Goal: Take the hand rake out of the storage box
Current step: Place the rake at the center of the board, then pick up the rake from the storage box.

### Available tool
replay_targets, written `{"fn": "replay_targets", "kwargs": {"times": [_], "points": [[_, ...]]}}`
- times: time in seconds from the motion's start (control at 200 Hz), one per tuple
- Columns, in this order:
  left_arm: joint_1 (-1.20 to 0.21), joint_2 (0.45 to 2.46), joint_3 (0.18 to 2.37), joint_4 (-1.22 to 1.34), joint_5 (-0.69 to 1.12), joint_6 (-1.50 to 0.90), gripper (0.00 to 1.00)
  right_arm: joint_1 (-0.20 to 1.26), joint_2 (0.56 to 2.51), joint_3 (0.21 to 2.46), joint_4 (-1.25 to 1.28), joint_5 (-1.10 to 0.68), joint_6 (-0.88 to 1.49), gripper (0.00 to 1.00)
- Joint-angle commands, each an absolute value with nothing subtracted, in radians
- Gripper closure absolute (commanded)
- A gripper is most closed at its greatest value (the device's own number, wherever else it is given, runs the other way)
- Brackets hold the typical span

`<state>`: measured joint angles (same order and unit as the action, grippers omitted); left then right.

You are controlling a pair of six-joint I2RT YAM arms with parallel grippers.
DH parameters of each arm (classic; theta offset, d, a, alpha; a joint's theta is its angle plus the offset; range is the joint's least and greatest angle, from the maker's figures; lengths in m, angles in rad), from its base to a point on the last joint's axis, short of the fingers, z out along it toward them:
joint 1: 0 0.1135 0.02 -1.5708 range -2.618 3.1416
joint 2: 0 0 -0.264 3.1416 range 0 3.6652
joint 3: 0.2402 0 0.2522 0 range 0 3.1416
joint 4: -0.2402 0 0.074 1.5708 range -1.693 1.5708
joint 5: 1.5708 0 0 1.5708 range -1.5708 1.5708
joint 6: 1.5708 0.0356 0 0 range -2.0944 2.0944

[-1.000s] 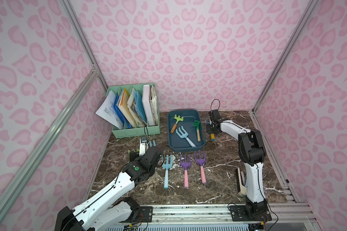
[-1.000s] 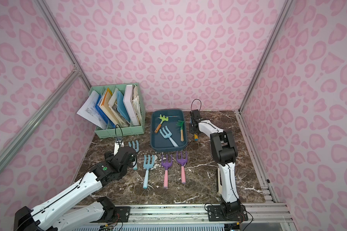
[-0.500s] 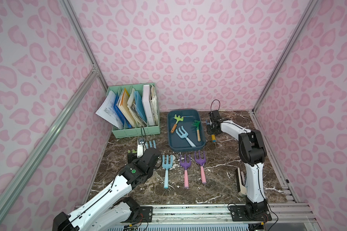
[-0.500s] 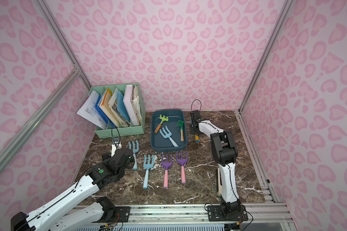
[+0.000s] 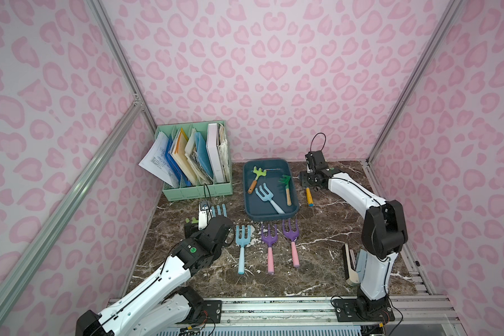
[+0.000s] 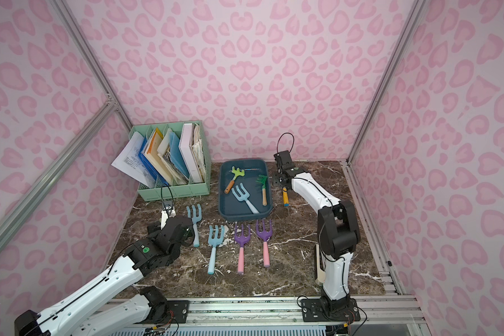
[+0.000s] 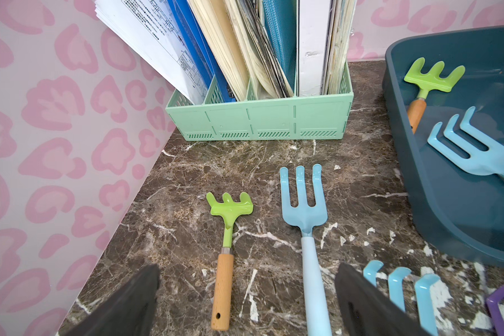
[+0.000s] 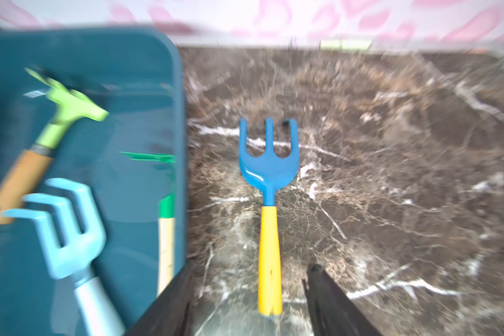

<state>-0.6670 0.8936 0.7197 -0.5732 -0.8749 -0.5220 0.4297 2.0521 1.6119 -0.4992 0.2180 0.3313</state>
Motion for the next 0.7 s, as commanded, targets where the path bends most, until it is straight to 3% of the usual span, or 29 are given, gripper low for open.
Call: {"fn": "replay_targets", "kwargs": {"times": [0.0,0.125,0.295,0.395,0.695], "points": [[-0.667,0.895,0.722,-0.573,-0.874,-0.531,0.02,0.501,1.956,1.553,-0.447,0.229,0.365,0.35],[-0.666,0.902,0.723,-0.574,-0.880,-0.530,0.02,0.626,1.898,1.497,-0.365,0.189,0.386,0.40],[-0.667,0.909,0.725,-0.576,-0.879,-0.532,0.02,0.744,1.995,1.559,-0.366,0.175,0.397,0.47],[-0.667,0.907,0.722,-0.575,-0.873,-0.535,0.02,0.743,2.066,1.610,-0.401,0.210,0.415,0.54],[-0.667,0.920,0.727,-0.573,-0.873,-0.533,0.02,0.687,2.204,1.658,-0.419,0.229,0.428,0.63]]}}
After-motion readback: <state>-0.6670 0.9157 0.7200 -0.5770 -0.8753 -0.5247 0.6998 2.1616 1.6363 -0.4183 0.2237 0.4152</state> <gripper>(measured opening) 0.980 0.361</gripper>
